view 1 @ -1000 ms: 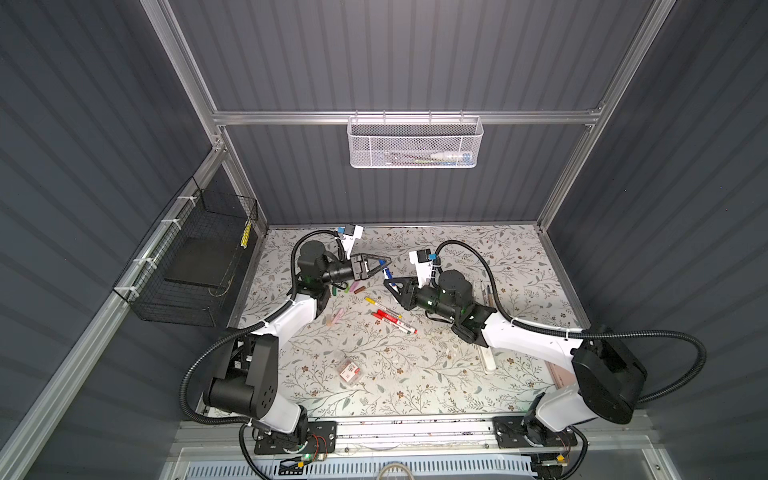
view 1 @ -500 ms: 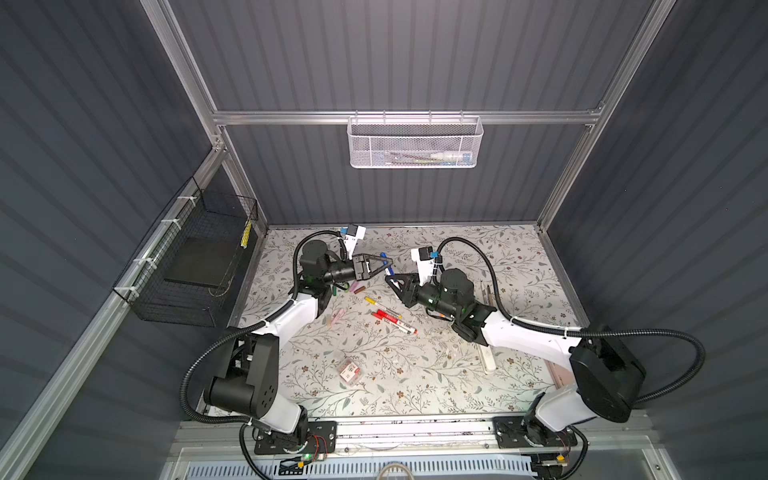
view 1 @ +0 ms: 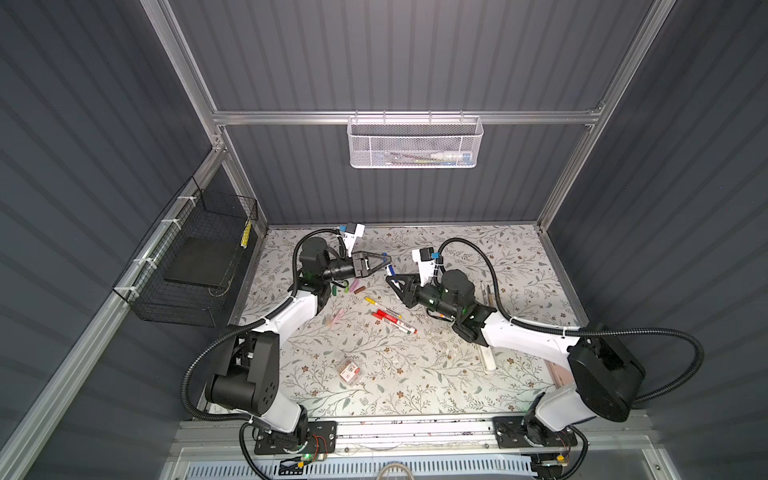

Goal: Open the pen caps
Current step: 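Pull the left gripper away with the blue cap while the right holds the marker, then release the blue cap at the caps row while the right lowers the marker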

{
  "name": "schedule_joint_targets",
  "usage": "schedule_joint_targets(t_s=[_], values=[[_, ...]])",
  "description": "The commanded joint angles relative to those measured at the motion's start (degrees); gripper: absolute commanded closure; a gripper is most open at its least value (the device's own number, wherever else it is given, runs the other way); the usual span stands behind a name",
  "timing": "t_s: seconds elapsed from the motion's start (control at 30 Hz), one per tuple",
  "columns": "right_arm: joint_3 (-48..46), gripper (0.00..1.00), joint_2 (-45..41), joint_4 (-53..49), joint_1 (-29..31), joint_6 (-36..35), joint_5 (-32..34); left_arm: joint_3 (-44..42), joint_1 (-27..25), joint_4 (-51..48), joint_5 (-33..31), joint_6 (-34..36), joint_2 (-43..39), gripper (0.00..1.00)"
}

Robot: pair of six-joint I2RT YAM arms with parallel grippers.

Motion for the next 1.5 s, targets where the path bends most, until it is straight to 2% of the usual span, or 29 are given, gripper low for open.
schedule_joint_targets(t_s=[0.0,0.17,0.3,0.47,0.53,0.6,0.67,0.83,0.93,1.03,1.13,1.17,1.3,1.47], values=[[0.36,1.00,1.04,-0.28,-0.19,0.78,0.15,1.87,0.16,-0.91,0.72,3.09,0.04,1.00],[-2.38,1.00,0.87,1.22,-0.02,2.46,-0.28,3.04,2.13,-1.06,-0.30,3.10,0.29,1.00],[-6.06,1.00,0.62,5.00,0.53,4.45,-0.76,4.95,6.67,8.98,-0.95,-2.26,1.32,1.00],[-10.26,1.00,-0.40,7.96,1.80,5.91,-1.06,11.20,12.50,14.34,-2.41,-4.40,4.13,1.00],[-12.01,1.00,-0.70,9.06,2.43,6.69,-1.17,14.87,13.30,8.87,-3.00,1.99,4.61,1.00],[-14.29,1.00,-1.34,10.06,3.04,7.42,-0.69,20.05,13.70,-2.46,-4.46,10.80,5.41,1.00],[-16.55,1.00,-2.47,10.58,3.40,7.74,0.04,22.46,14.26,-3.99,-5.65,13.87,6.31,1.00],[-21.40,1.00,-4.84,12.02,3.68,8.71,2.00,30.55,17.47,-4.23,-7.71,12.06,9.93,1.00],[-20.66,1.00,-6.98,9.56,3.59,7.15,2.98,29.79,17.53,-8.06,-7.56,12.58,8.84,1.00],[-19.14,1.00,-8.52,5.87,3.26,5.13,4.41,26.49,17.44,-18.23,-7.18,17.47,5.15,1.00],[-18.37,1.00,-9.32,3.45,2.35,3.82,6.40,26.47,17.44,-41.74,-7.80,31.54,0.96,1.00],[-18.04,1.00,-9.34,2.67,1.82,3.39,7.09,23.80,17.44,-48.67,-9.31,36.72,-0.73,1.00],[-15.25,1.00,-9.51,-4.10,-0.54,1.90,11.64,17.83,17.44,-67.85,-19.94,50.88,-7.26,1.00],[-9.65,1.00,-7.64,-14.31,-3.75,-1.85,17.20,11.91,17.44,-81.41,-33.76,62.37,-9.46,1.00]])
